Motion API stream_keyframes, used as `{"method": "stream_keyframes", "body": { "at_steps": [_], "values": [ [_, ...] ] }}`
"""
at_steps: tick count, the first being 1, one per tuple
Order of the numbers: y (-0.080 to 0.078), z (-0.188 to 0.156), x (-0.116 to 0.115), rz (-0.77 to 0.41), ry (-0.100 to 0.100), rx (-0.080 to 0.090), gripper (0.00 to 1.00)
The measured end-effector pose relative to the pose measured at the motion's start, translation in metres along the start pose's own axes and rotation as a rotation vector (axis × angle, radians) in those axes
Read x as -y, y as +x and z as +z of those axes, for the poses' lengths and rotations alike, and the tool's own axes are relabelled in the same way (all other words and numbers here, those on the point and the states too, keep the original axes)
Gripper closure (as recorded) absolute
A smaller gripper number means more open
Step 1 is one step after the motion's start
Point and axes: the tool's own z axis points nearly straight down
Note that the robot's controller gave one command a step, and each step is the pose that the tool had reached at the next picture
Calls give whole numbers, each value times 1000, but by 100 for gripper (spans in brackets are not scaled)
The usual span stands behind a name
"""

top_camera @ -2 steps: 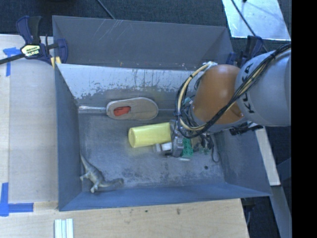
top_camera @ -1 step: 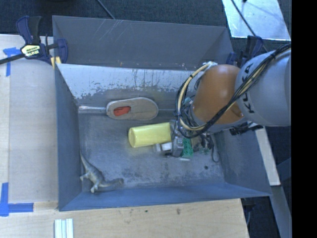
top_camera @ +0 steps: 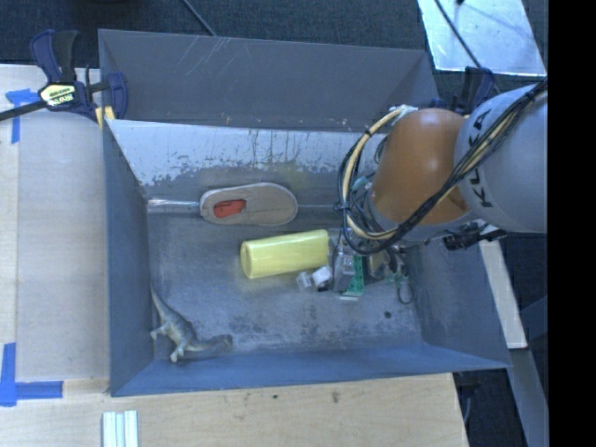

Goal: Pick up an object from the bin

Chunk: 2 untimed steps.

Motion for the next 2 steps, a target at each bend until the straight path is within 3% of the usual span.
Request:
{"method": "stream_keyframes", "body": {
  "at_steps": [1, 2],
  "values": [
    [0, -66, 3, 4, 2, -4, 100],
    [2, -93, -7, 12, 1, 6, 100]
  ]
}}
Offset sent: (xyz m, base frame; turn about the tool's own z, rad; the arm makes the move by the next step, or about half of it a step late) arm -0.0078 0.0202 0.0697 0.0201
